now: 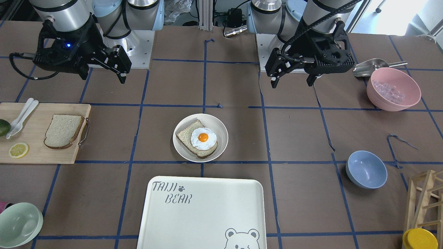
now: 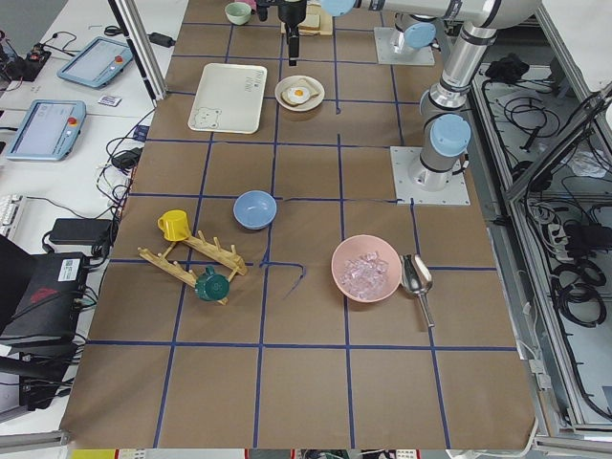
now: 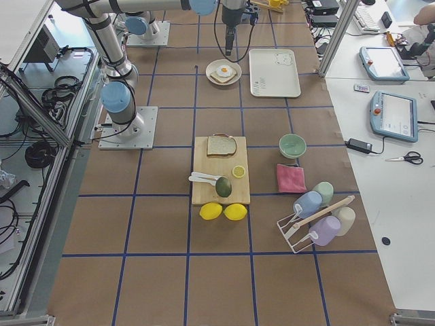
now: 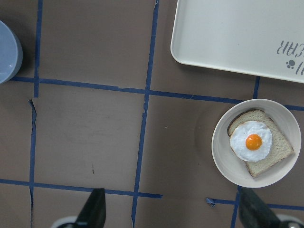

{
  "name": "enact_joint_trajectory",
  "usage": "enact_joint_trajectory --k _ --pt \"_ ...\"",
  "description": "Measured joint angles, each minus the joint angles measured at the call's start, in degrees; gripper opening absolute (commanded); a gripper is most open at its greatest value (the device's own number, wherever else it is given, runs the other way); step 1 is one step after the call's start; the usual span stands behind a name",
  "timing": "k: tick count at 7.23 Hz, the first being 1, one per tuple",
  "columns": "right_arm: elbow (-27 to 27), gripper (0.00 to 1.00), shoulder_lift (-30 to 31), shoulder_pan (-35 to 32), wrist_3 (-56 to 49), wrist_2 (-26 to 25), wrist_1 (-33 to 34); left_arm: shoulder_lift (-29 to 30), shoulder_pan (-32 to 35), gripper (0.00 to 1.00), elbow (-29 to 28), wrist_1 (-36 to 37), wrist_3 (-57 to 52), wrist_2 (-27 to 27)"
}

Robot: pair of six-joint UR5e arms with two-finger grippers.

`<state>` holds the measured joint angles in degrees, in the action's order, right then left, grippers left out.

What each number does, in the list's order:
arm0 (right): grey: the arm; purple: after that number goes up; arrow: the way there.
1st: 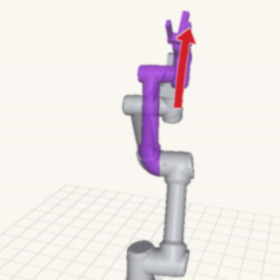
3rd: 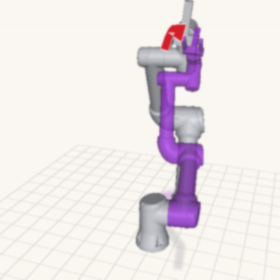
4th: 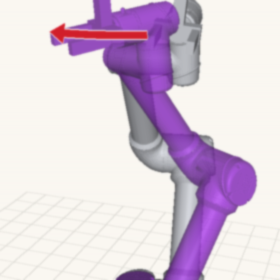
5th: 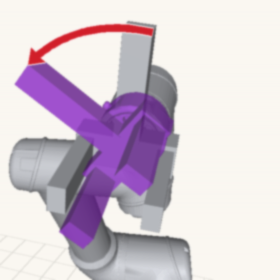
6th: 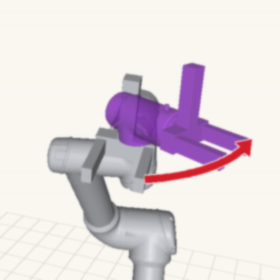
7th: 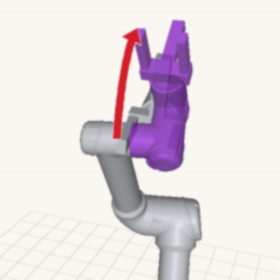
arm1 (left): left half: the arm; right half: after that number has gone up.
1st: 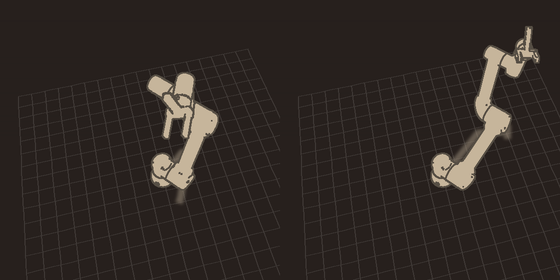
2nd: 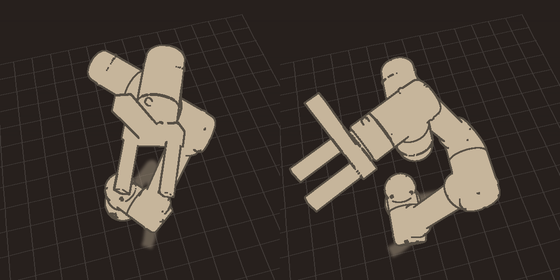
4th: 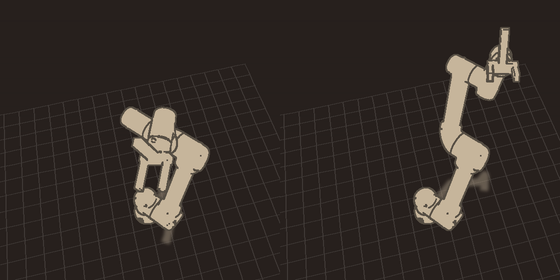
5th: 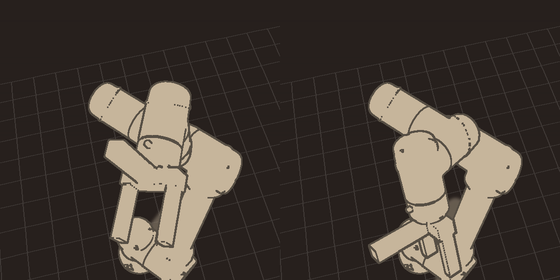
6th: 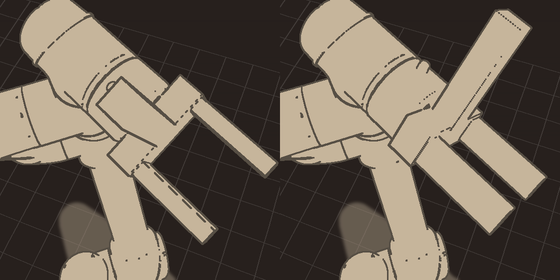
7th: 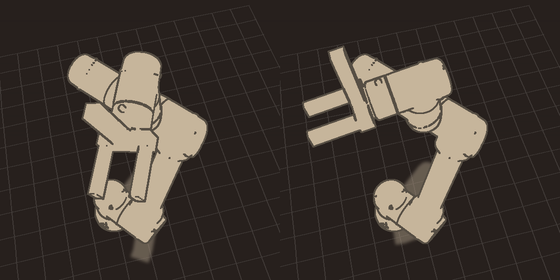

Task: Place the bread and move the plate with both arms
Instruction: 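Move the right gripper over the bread slice on the cutting board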

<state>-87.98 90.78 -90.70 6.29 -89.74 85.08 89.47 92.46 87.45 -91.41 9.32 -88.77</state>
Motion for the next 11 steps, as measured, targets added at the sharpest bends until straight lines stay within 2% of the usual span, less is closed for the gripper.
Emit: enact_joint_trajectory --k 8,11 --pt "-1.52 1.0 -1.93 2.07 0.65 -0.44 -0.03 0.06 0.0 1.0 0.0 0.0 0.0 -0.01" --pt "-6.31 1.0 -5.63 7.62 0.5 -1.37 3.81 0.25 0.0 1.0 0.0 0.0 0.0 0.0"
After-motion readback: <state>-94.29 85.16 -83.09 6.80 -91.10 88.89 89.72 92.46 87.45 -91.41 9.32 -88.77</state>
